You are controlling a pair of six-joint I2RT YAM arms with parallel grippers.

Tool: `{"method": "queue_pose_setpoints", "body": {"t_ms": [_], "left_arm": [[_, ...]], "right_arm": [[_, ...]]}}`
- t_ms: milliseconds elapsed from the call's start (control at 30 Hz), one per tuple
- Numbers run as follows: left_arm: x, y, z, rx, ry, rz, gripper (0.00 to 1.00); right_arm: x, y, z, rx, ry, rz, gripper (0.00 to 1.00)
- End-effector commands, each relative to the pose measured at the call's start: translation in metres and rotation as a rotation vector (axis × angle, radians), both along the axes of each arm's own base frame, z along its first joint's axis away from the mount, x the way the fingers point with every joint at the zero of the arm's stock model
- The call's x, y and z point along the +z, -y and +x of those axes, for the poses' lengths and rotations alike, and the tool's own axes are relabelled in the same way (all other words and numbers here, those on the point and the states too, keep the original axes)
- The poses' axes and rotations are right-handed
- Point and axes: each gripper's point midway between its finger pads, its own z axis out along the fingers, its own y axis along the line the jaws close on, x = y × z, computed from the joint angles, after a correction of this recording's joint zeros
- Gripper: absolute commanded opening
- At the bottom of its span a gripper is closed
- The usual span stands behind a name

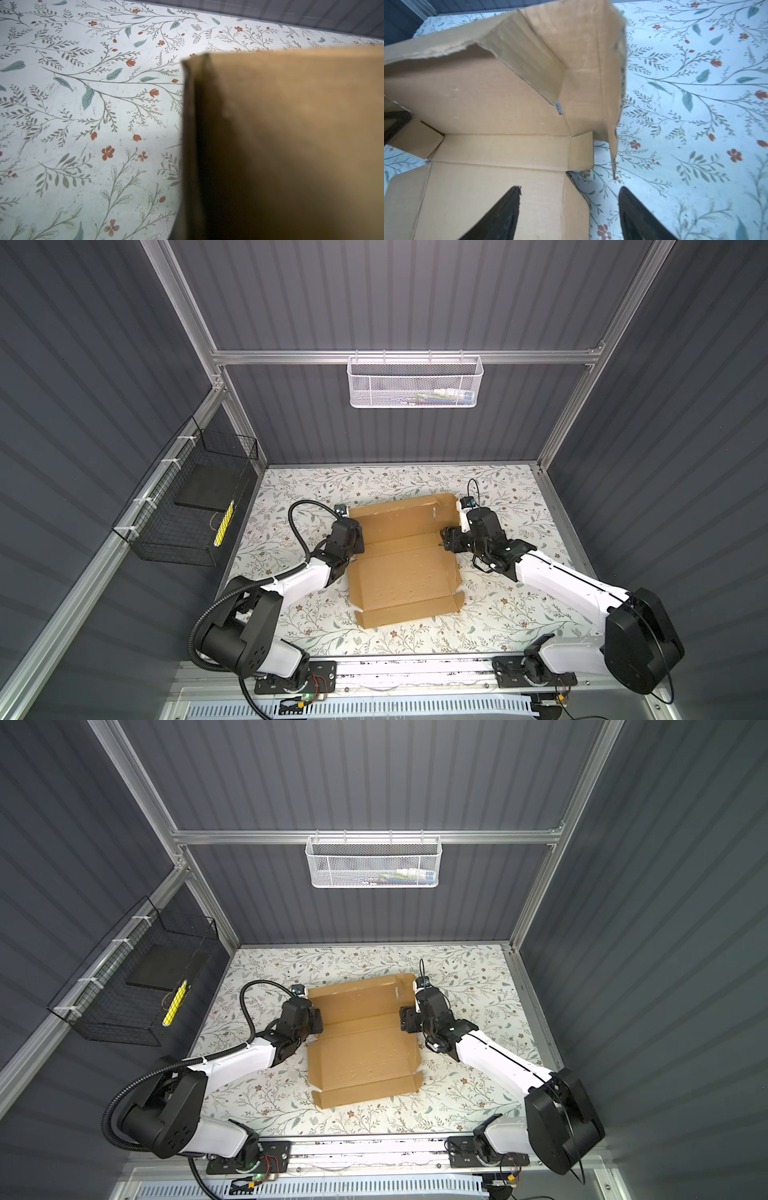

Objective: Fold the paper box
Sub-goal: 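Raise the right gripper out of the box and draw it back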

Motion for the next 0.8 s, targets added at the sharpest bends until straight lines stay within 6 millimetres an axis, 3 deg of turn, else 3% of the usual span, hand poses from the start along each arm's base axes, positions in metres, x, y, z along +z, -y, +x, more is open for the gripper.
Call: {"method": "queue_pose_setpoints", "body": {"t_ms": [0,567,700,767], "left_arm": [[0.017,-0.001,0.002,0.009,0.038,-0.042,0.0],[0.016,-0.005,0.002,0.02,0.029,-0.045,0.0],[0.015,-0.006,0.002,0.023,0.026,-0.046,0.0],[0.015,-0.006,0.003,0.024,0.026,-0.045,0.0]], "right_arm": [[-0.003,0.01,0.003,-0.018,-0.015,-0.048,0.73],[-0.019,0.006,0.033,-0.034,-0.066,-0.083,0.65],[-0.02,0.005,0.025,-0.033,-0.088,-0.061,0.65],[-0.021,0.004,0.016,-0.018,-0.1,-0.031,0.59]]}}
